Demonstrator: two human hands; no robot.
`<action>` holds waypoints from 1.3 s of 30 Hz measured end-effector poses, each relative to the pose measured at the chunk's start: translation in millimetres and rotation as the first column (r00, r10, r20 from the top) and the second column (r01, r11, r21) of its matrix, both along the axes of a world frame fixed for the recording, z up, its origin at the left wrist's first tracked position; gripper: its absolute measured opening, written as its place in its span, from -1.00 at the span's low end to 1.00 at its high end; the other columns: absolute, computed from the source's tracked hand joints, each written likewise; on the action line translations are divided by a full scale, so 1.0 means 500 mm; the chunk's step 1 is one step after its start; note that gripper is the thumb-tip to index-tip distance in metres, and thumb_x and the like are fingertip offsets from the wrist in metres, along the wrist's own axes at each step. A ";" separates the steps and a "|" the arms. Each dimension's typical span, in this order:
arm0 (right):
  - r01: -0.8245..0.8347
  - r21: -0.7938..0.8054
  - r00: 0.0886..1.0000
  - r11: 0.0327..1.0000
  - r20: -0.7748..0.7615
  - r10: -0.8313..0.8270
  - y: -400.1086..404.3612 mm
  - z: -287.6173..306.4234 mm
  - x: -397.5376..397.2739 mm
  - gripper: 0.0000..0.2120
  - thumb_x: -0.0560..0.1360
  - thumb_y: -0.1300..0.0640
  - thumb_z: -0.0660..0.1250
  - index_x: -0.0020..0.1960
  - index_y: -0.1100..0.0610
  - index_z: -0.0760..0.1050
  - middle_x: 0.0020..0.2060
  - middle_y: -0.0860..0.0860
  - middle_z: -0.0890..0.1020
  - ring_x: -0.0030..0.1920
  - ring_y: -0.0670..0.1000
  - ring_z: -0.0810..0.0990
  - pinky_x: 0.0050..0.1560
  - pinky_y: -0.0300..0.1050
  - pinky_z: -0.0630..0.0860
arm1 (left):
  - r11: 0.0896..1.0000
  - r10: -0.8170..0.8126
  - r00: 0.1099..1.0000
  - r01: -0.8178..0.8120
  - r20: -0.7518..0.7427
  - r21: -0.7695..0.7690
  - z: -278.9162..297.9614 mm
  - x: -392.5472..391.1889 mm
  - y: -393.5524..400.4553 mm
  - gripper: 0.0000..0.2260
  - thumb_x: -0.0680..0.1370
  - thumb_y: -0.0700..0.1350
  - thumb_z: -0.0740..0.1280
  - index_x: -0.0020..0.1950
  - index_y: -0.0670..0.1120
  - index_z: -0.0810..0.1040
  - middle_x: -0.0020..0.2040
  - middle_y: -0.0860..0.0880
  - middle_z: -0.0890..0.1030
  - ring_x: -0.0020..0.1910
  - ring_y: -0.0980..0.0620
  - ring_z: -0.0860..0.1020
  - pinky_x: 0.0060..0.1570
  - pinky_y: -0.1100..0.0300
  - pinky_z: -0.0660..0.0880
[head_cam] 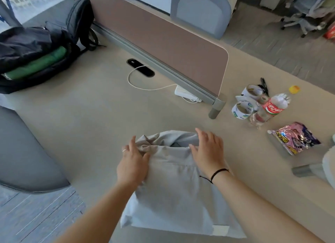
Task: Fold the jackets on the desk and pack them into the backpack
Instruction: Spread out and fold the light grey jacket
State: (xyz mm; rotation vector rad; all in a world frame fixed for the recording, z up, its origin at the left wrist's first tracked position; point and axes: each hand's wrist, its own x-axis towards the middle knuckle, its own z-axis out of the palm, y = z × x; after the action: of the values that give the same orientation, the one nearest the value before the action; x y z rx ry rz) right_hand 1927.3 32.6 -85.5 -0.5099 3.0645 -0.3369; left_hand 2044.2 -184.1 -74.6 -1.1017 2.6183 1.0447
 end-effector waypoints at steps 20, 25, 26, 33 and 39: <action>-0.127 0.071 0.957 0.989 0.270 0.104 0.053 -0.122 0.243 -0.29 0.54 -0.49 -0.05 0.61 -0.23 0.04 0.63 -0.06 -0.03 0.62 0.13 -0.02 0.51 0.40 -0.01 | 0.674 -0.544 0.789 0.614 0.286 -0.411 -0.140 0.062 0.091 -0.40 0.63 0.30 -0.06 0.64 0.17 -0.08 0.65 0.10 -0.06 0.62 -0.07 -0.21 0.57 -0.09 -0.15; -0.132 0.074 0.961 0.988 0.255 0.109 0.047 -0.157 0.234 -0.25 0.49 -0.53 -0.07 0.60 -0.25 0.04 0.64 -0.06 -0.06 0.61 0.24 -0.04 0.50 0.41 0.00 | 0.719 -0.520 0.821 0.569 0.236 -0.399 -0.166 0.060 0.090 -0.34 0.59 0.34 -0.03 0.63 0.20 -0.15 0.65 0.10 -0.12 0.61 -0.10 -0.25 0.57 -0.10 -0.18; -0.134 0.083 0.961 0.987 0.256 0.109 0.047 -0.162 0.233 -0.25 0.49 -0.54 -0.07 0.60 -0.26 0.03 0.64 -0.06 -0.06 0.61 0.24 -0.04 0.50 0.41 -0.02 | 0.720 -0.522 0.821 0.570 0.231 -0.397 -0.170 0.057 0.089 -0.32 0.58 0.35 -0.01 0.63 0.19 -0.15 0.65 0.09 -0.12 0.62 -0.12 -0.23 0.57 -0.11 -0.16; -0.164 0.095 0.938 0.982 0.324 0.125 0.043 -0.153 0.214 -0.25 0.47 -0.57 -0.11 0.58 -0.30 0.05 0.63 -0.11 -0.05 0.61 0.18 -0.12 0.53 0.35 -0.13 | 0.720 -0.501 0.817 0.576 0.285 -0.386 -0.155 0.050 0.100 -0.25 0.54 0.44 -0.09 0.65 0.14 -0.13 0.65 -0.01 -0.01 0.62 -0.17 -0.06 0.58 -0.11 -0.08; -0.507 0.022 0.770 0.862 0.461 0.441 0.100 -0.086 0.087 -0.39 0.48 -0.50 0.04 0.50 -0.48 0.04 0.59 -0.28 -0.15 0.53 -0.09 -0.43 0.48 0.10 -0.48 | 0.725 -0.440 0.760 0.615 0.478 -0.310 -0.058 0.083 0.181 -0.21 0.52 0.48 -0.07 0.63 0.05 0.02 0.40 -0.13 0.46 0.22 -0.13 0.56 0.08 0.02 0.49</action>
State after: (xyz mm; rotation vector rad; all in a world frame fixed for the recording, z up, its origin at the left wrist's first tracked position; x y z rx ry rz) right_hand 1970.6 82.8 -128.7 -1.0130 2.3857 -0.1739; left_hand 2085.5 -93.8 -103.4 -0.4350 2.6370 0.0783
